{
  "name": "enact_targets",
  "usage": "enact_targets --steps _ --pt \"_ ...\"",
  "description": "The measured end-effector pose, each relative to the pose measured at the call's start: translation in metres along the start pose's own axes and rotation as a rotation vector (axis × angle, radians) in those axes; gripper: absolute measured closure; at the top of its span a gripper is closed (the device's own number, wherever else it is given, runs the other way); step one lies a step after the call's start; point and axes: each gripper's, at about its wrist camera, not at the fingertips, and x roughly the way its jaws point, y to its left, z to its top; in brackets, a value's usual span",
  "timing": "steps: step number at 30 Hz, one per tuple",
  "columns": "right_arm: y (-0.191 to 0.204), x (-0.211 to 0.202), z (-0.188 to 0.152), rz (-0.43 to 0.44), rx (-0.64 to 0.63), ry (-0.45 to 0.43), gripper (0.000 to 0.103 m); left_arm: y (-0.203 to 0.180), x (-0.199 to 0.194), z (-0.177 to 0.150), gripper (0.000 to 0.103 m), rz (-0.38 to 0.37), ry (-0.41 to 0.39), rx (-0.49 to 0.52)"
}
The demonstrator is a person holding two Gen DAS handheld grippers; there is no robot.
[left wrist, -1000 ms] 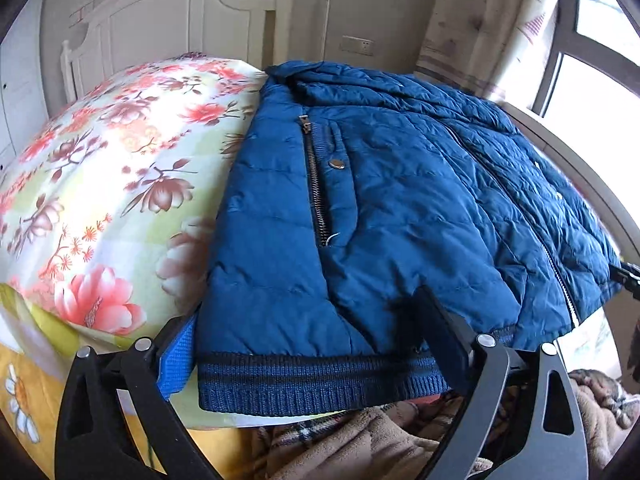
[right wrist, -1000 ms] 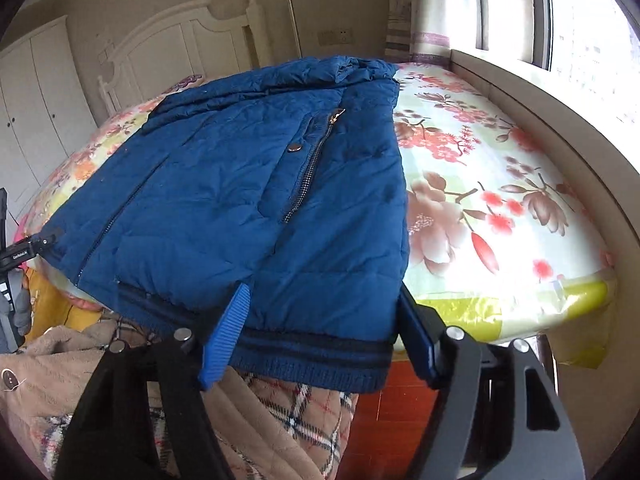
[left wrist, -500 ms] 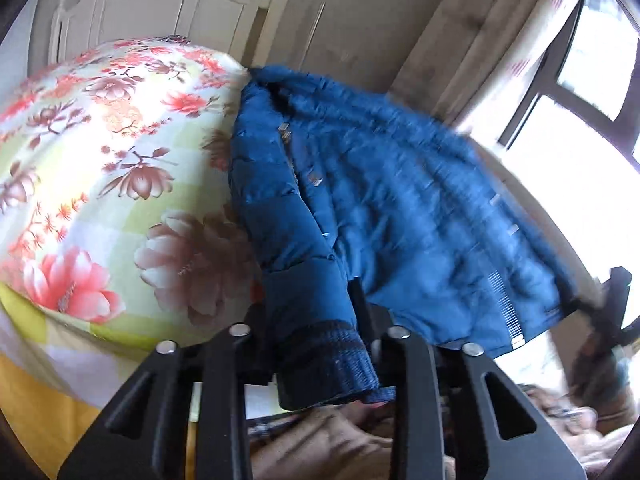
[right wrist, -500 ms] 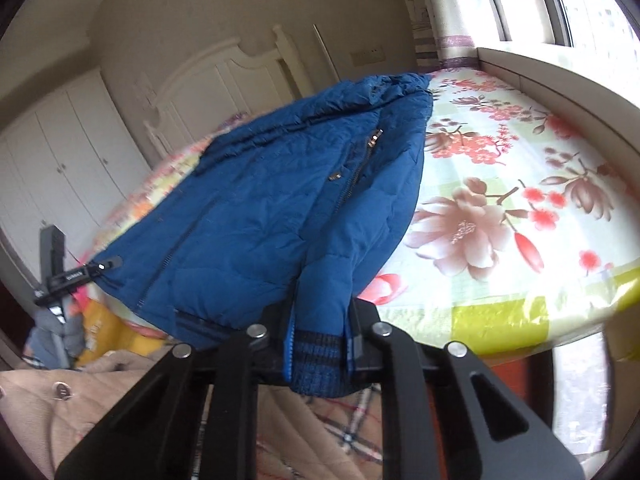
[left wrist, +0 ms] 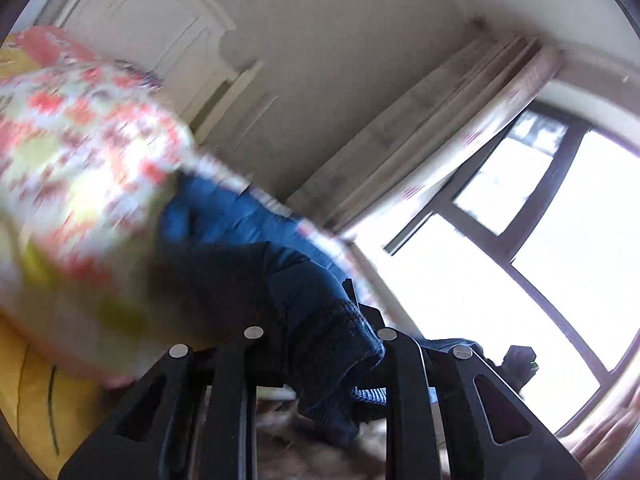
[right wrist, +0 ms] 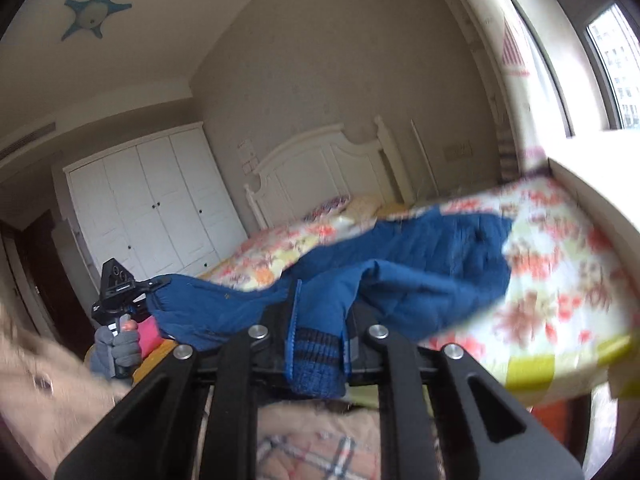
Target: Fold large clothes
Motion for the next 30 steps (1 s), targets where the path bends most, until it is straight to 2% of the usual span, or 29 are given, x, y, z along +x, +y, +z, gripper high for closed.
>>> enact_targets --steps 3,5,8,10,11,12,13,14,15,17,19,20,22,24,26,27,28,30 --pt "-0.003 0.026 0.059 -0.029 0.001 -0.045 0.088 -0.001 0.034 0.057 0.084 -0.038 0.0 -0.055" --pt "-0.018 0.056 0.097 -0.074 0.018 -0.046 0.087 0.006 0.072 0.099 0.083 -0.019 0.005 -0.108" --pt "-0.054 0.115 0.139 -0.162 0.105 -0.006 0.084 0.04 0.15 0.161 0.08 0.008 0.065 -0.236" --pt "-0.101 0.166 0.162 -0.211 0.205 0.062 0.081 0.075 0.195 0.187 0.072 0.009 0.104 -0.358" --pt "-0.125 0.186 0.165 -0.223 0.276 0.087 0.073 0.101 0.222 0.203 0.069 0.025 0.14 -0.424" --pt "-0.155 0.206 0.166 -0.235 0.367 0.132 0.065 0.116 0.231 0.21 0.06 0.043 0.141 -0.455" --pt "-0.178 0.219 0.163 -0.263 0.424 0.156 0.062 0.133 0.235 0.217 0.053 0.063 0.118 -0.481" --pt "-0.196 0.225 0.158 -0.288 0.459 0.143 0.053 0.151 0.233 0.223 0.051 0.1 0.084 -0.497" --pt "-0.201 0.222 0.149 -0.308 0.461 0.121 0.041 0.165 0.229 0.228 0.05 0.142 0.063 -0.49" --pt "-0.212 0.219 0.139 -0.357 0.414 0.102 0.039 0.179 0.221 0.231 0.05 0.227 0.062 -0.418" --pt "-0.224 0.224 0.128 -0.398 0.341 0.134 0.039 0.183 0.222 0.231 0.05 0.331 0.098 -0.298" --pt "-0.231 0.226 0.124 -0.433 0.304 0.152 0.039 0.185 0.229 0.228 0.05 0.383 0.139 -0.221" --pt "-0.238 0.227 0.118 -0.453 0.27 0.188 0.039 0.186 0.252 0.22 0.05 0.425 0.246 -0.104" --pt "-0.244 0.235 0.111 -0.454 0.24 0.24 0.039 0.184 0.268 0.21 0.05 0.415 0.332 -0.024" --pt "-0.243 0.246 0.108 -0.462 0.166 0.288 0.039 0.179 0.288 0.196 0.05 0.369 0.399 0.04" --pt "-0.242 0.252 0.107 -0.456 0.141 0.303 0.036 0.175 0.292 0.191 0.045 0.338 0.423 0.055" --pt "-0.239 0.26 0.106 -0.442 0.11 0.324 0.034 0.174 0.304 0.188 0.03 0.301 0.445 0.068" --pt "-0.236 0.275 0.103 -0.442 0.064 0.363 0.029 0.172 0.321 0.186 0.016 0.268 0.47 0.089"
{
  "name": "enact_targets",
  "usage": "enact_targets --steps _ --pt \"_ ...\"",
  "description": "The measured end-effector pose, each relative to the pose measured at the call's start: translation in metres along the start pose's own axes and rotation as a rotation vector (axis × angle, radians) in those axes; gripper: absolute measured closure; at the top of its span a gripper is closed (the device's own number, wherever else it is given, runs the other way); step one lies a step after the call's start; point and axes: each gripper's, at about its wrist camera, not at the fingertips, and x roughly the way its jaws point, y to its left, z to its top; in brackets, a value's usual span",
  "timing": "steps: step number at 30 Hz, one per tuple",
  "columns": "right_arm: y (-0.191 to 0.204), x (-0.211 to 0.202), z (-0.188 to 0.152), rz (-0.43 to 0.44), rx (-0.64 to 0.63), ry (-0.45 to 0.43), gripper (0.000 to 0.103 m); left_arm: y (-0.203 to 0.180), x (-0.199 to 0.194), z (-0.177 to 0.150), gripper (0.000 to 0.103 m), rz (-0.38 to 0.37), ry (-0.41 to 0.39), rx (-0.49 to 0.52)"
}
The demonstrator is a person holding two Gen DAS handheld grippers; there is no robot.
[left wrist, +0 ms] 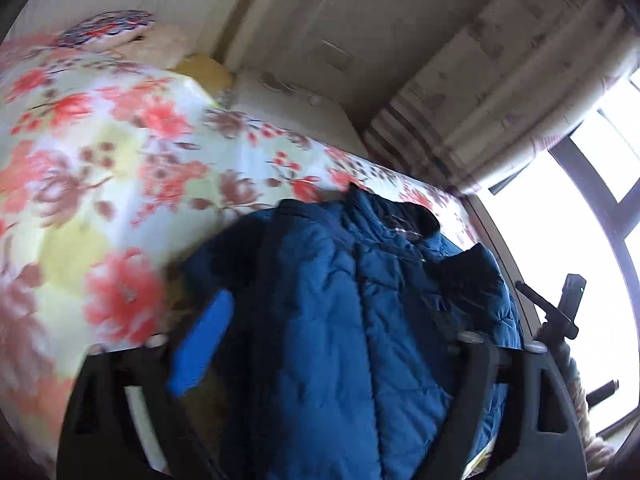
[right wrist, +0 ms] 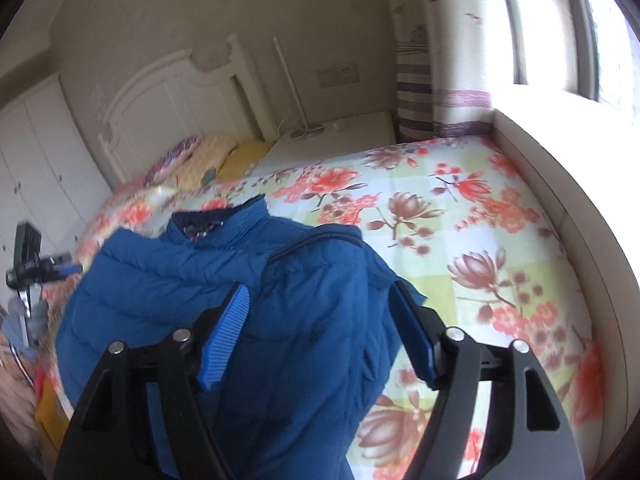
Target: Fold large clothes
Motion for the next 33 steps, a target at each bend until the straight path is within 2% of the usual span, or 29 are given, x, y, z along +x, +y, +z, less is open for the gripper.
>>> enact_targets --steps 3,9,13,16,18,20,21,22,23,24,25,27,29,32,33 --pt "0.007 0.026 0.006 -0.016 -0.052 0.066 0.029 -0.009 0.024 0.008 0.016 0.003 0.06 0.051" --pt "0.01 0.058 0.013 -0.023 -0.134 0.16 0.029 -0.033 0.057 0.015 0.016 0.103 0.185 0.217" --pt "0.015 0.066 0.013 -0.03 -0.193 0.177 0.029 -0.044 0.077 0.014 0.016 0.173 0.257 0.334" --pt "0.016 0.068 0.011 -0.03 -0.219 0.172 0.03 -0.046 0.087 0.015 0.016 0.228 0.274 0.382" --pt "0.015 0.069 0.01 -0.025 -0.216 0.168 0.03 -0.045 0.092 0.015 0.016 0.235 0.273 0.389" --pt "0.016 0.069 0.008 -0.022 -0.226 0.157 0.04 -0.052 0.097 0.011 0.016 0.236 0.264 0.44" --pt "0.019 0.067 0.006 -0.032 -0.246 0.142 0.058 -0.055 0.096 0.007 0.024 0.246 0.252 0.465" --pt "0.022 0.064 0.004 -0.045 -0.266 0.126 0.072 -0.056 0.094 0.005 0.037 0.244 0.241 0.466" --pt "0.024 0.061 0.004 -0.051 -0.27 0.116 0.082 -0.054 0.086 0.005 0.043 0.226 0.213 0.444" --pt "0.027 0.052 0.002 -0.053 -0.266 0.085 0.092 -0.051 0.079 0.005 0.064 0.207 0.186 0.417" --pt "0.029 0.045 0.001 -0.061 -0.266 0.058 0.094 -0.043 0.063 0.006 0.083 0.194 0.134 0.365" --pt "0.033 0.022 -0.001 -0.066 -0.249 0.001 0.096 -0.033 0.033 0.003 0.089 0.13 0.045 0.283" --pt "0.035 -0.003 0.003 -0.026 -0.213 -0.05 0.097 -0.032 -0.003 -0.004 0.091 0.088 -0.043 0.235" --pt "0.042 -0.035 0.016 0.005 -0.213 -0.111 0.097 -0.036 -0.047 -0.007 0.094 0.081 -0.154 0.191" --pt "0.042 -0.044 0.026 0.03 -0.186 -0.128 0.097 -0.034 -0.062 -0.003 0.095 0.056 -0.193 0.16"
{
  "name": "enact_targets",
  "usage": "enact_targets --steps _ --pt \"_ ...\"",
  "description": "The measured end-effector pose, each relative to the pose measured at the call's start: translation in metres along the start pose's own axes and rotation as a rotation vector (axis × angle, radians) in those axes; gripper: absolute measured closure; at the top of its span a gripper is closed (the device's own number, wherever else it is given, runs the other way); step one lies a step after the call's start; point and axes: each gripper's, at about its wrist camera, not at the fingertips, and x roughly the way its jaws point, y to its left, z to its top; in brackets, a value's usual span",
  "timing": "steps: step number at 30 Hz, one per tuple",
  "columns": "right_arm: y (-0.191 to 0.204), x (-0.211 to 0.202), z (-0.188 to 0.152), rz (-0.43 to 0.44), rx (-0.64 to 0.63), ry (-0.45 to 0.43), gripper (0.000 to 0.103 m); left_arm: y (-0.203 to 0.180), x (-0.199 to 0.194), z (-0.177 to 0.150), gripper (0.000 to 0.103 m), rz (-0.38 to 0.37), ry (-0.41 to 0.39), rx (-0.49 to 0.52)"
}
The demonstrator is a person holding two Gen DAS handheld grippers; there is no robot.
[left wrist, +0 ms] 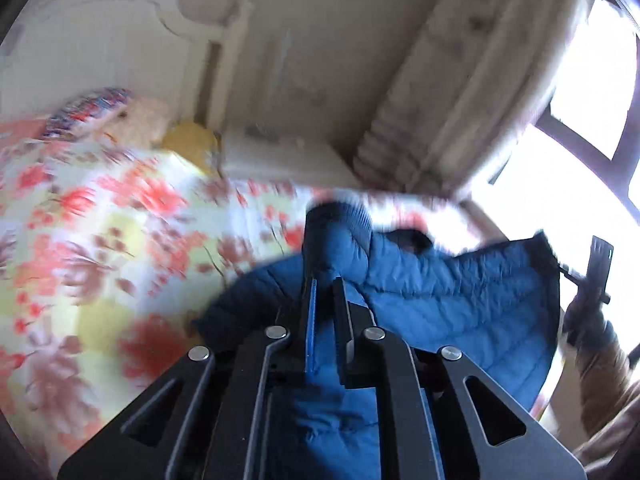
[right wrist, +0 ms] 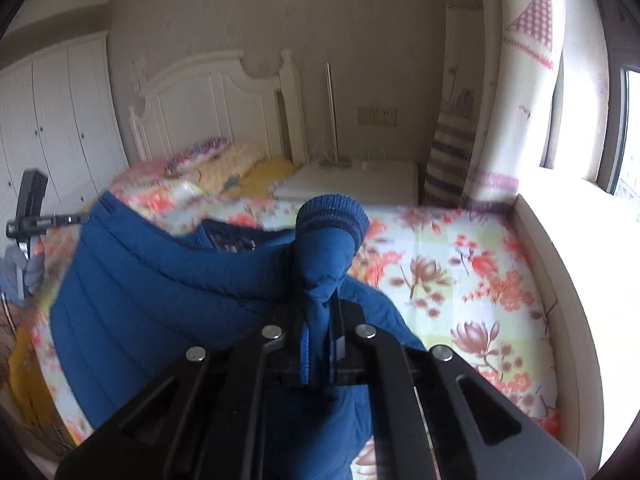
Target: Fold large clothes
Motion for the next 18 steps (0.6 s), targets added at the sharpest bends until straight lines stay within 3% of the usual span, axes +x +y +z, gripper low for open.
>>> enact_targets --steps 3,4,5,6,7,9,11,13,15,16,17,18 --pt "-0.009 0.003 0.035 0.077 0.077 -0.009 0.097 0.019 -0.02 0.032 0.095 -0.073 -0.059 -0.122" --pt "-0.01 0.014 0.047 0.085 0.084 0.008 0.097 0.025 -0.012 0.044 0.095 -0.12 -0.029 -0.148" --pt "-0.01 0.025 0.054 0.075 0.084 0.026 0.097 0.029 -0.005 0.05 0.095 -0.127 -0.013 -0.156" --pt "-0.011 0.04 0.057 0.056 0.09 0.054 0.097 0.033 0.008 0.053 0.095 -0.075 0.003 -0.162" --pt "-0.012 0.054 0.054 0.037 0.103 0.088 0.097 0.035 0.018 0.053 0.094 -0.055 0.024 -0.163" --pt "-0.017 0.069 0.039 0.0 0.122 0.125 0.097 0.036 0.057 0.036 0.094 -0.054 0.178 -0.14" --pt "-0.026 0.073 0.018 -0.021 0.147 0.138 0.096 0.036 0.084 0.016 0.094 0.015 0.269 -0.096" --pt "-0.043 0.078 -0.007 -0.006 0.225 0.159 0.095 0.041 0.101 0.001 0.094 0.038 0.311 -0.081" --pt "-0.051 0.083 -0.021 0.0 0.251 0.173 0.093 0.049 0.112 -0.003 0.093 0.007 0.315 -0.092" --pt "-0.052 0.085 -0.025 -0.002 0.247 0.181 0.092 0.049 0.112 -0.003 0.088 -0.017 0.306 -0.099" --pt "-0.05 0.088 -0.028 -0.01 0.238 0.19 0.092 0.05 0.11 0.0 0.084 -0.087 0.287 -0.118" --pt "-0.048 0.089 -0.029 -0.015 0.231 0.193 0.092 0.051 0.107 0.001 0.048 -0.128 0.27 -0.133"
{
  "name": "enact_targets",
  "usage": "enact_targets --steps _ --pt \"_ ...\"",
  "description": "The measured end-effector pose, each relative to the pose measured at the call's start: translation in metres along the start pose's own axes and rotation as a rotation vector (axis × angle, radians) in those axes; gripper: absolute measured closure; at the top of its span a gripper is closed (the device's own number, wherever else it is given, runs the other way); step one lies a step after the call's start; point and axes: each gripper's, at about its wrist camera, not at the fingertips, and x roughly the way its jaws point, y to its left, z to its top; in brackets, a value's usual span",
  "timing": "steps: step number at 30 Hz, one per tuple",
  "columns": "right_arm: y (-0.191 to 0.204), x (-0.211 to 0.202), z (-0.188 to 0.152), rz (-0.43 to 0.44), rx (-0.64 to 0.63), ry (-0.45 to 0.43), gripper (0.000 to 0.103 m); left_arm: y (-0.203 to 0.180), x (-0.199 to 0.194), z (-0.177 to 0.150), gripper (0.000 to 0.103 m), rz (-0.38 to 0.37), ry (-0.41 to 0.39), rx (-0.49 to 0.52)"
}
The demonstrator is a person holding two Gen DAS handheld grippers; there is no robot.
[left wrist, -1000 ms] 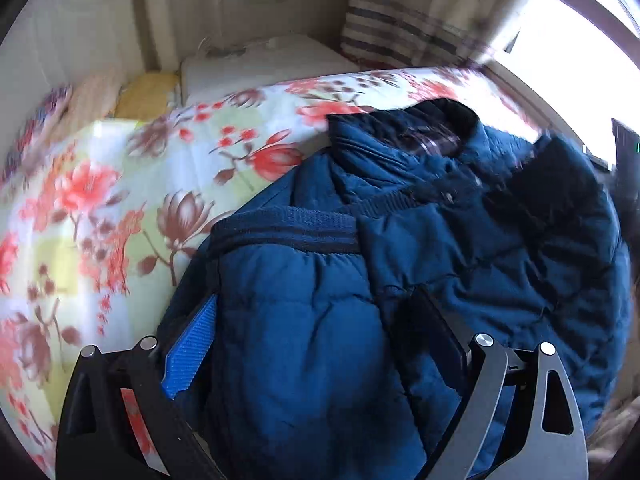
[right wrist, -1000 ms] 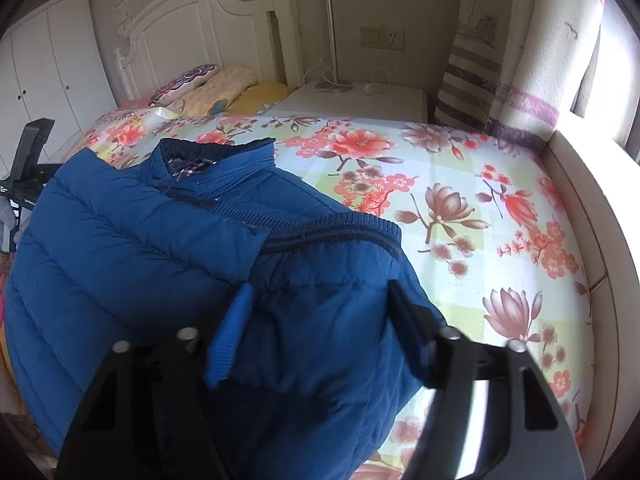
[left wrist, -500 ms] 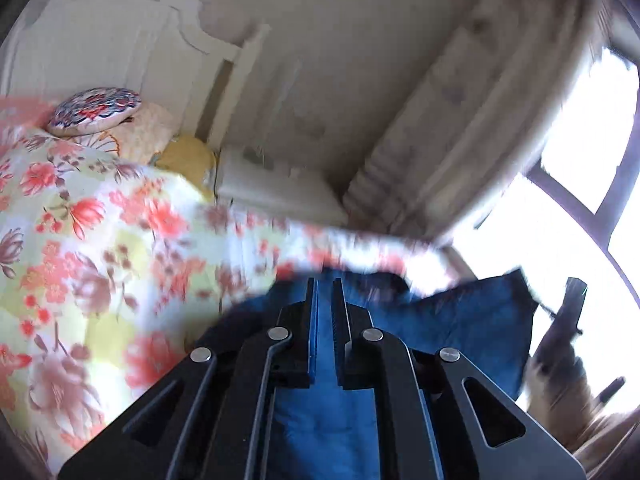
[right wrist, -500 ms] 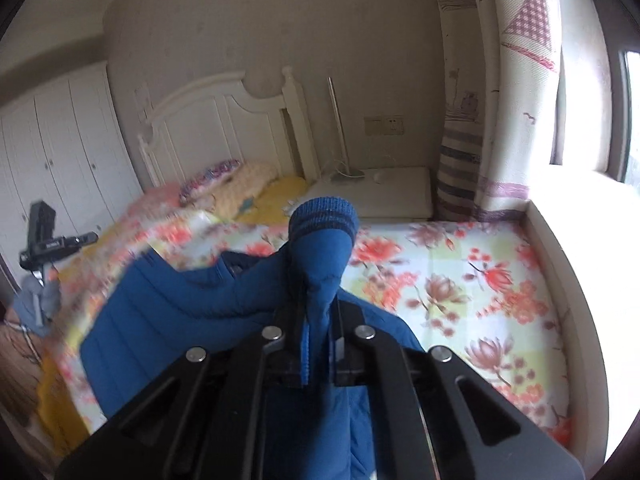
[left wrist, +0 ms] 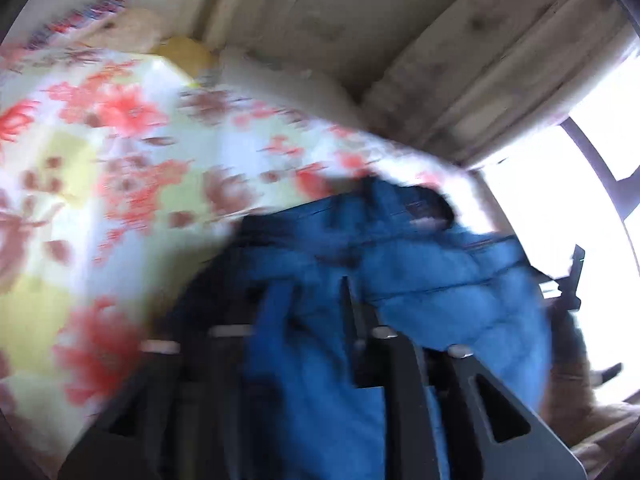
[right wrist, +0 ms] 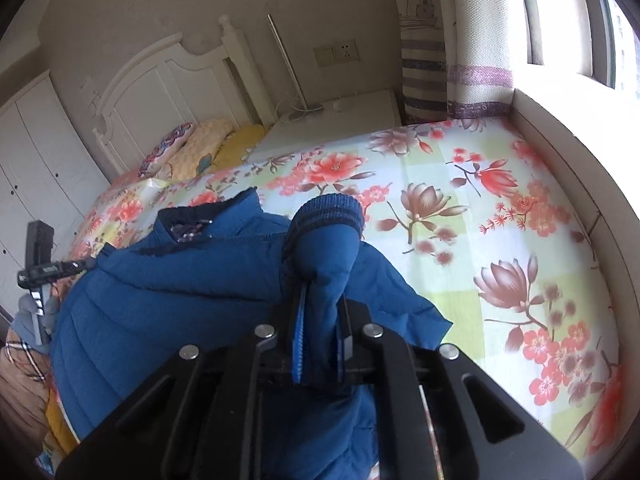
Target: Fold large clothes
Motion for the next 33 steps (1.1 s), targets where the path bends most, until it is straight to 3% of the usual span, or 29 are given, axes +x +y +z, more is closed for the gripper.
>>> enact_targets --steps 1,2,3,6,9,11,13,14,15,16,19,21,23,26,27,30,31,33 --pt "0.002 0.001 -0.001 -0.007 -0.007 0.001 0.092 -0.001 -0.002 0.001 0.008 -0.044 -0.017 -0.006" --pt "0.003 0.003 -0.002 -0.013 -0.014 0.002 0.092 -0.003 -0.005 0.002 0.004 -0.113 -0.037 0.0" --pt "0.006 0.005 -0.001 -0.018 -0.02 0.003 0.092 -0.006 -0.006 0.003 0.004 -0.105 -0.04 0.01" --pt "0.005 0.009 -0.003 -0.016 -0.02 0.006 0.092 -0.014 0.003 0.002 0.004 0.076 0.006 0.076" --pt "0.002 0.008 -0.005 -0.006 -0.008 0.001 0.091 -0.016 0.026 0.001 0.004 0.242 0.103 0.127" --pt "0.001 0.008 -0.006 -0.003 0.0 -0.002 0.091 -0.017 0.034 -0.003 0.01 0.255 0.119 0.172" --pt "0.002 0.007 -0.008 -0.008 -0.001 -0.008 0.092 -0.025 0.027 -0.005 0.061 0.263 0.04 0.214" --pt "0.004 0.004 -0.009 -0.016 -0.01 -0.018 0.093 -0.03 0.018 -0.006 0.071 0.315 -0.017 0.224" --pt "0.007 -0.003 -0.009 -0.018 -0.025 -0.036 0.095 -0.036 0.01 -0.007 0.083 0.304 -0.05 0.225" --pt "0.012 -0.012 -0.009 -0.015 -0.045 -0.057 0.096 -0.044 -0.002 -0.01 0.087 0.289 -0.092 0.225" --pt "0.031 -0.054 -0.003 0.013 -0.072 -0.141 0.098 -0.079 -0.062 -0.02 0.088 0.206 -0.241 0.213" --pt "0.039 -0.078 0.014 0.037 -0.081 -0.206 0.099 -0.082 -0.08 -0.009 0.088 0.162 -0.261 0.175" --pt "0.041 -0.083 0.04 0.058 -0.07 -0.219 0.099 -0.072 -0.083 0.014 0.088 0.166 -0.239 0.114" --pt "0.036 -0.04 0.075 0.007 -0.052 -0.136 0.098 -0.035 -0.04 0.046 0.088 0.184 -0.142 -0.018" --pt "0.031 -0.012 0.081 -0.036 -0.041 -0.083 0.098 -0.029 -0.025 0.048 0.088 0.204 -0.121 -0.021" --pt "0.012 0.069 0.071 -0.137 -0.005 0.097 0.095 0.0 0.037 0.049 0.087 0.288 -0.014 -0.044" --pt "0.005 0.085 0.062 -0.143 0.01 0.141 0.092 0.011 0.056 0.042 0.08 0.283 0.018 -0.062" --pt "-0.01 0.09 0.051 -0.113 0.093 0.127 0.082 0.021 0.058 0.036 0.075 0.26 -0.007 -0.098"
